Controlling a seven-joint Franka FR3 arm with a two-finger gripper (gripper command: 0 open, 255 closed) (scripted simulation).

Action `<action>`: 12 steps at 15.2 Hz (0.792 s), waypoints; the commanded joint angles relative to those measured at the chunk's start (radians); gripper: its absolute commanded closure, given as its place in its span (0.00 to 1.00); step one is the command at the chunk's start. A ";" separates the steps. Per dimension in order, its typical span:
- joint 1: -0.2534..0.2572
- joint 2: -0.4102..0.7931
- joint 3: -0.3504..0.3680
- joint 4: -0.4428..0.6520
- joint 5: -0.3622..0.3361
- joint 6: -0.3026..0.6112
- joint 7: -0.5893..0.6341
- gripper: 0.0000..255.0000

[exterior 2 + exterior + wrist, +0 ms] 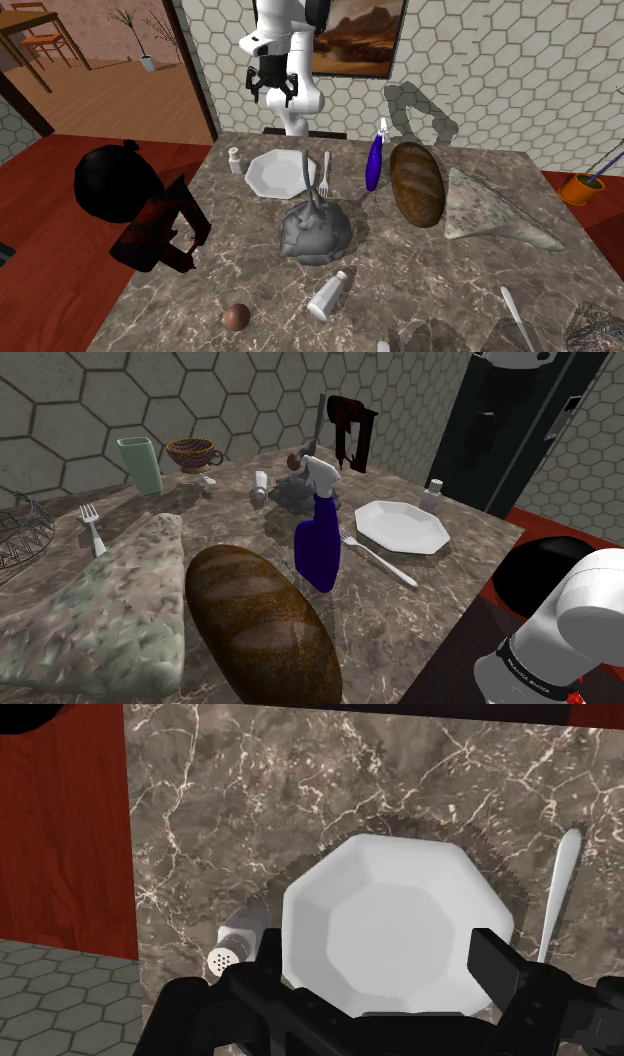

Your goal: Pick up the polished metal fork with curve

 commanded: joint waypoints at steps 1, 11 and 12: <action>0.000 0.000 0.000 0.000 0.000 0.000 0.000 0.00; 0.036 0.056 0.146 -0.197 0.107 0.370 0.209 0.00; 0.038 0.071 0.163 -0.208 0.115 0.410 0.229 0.00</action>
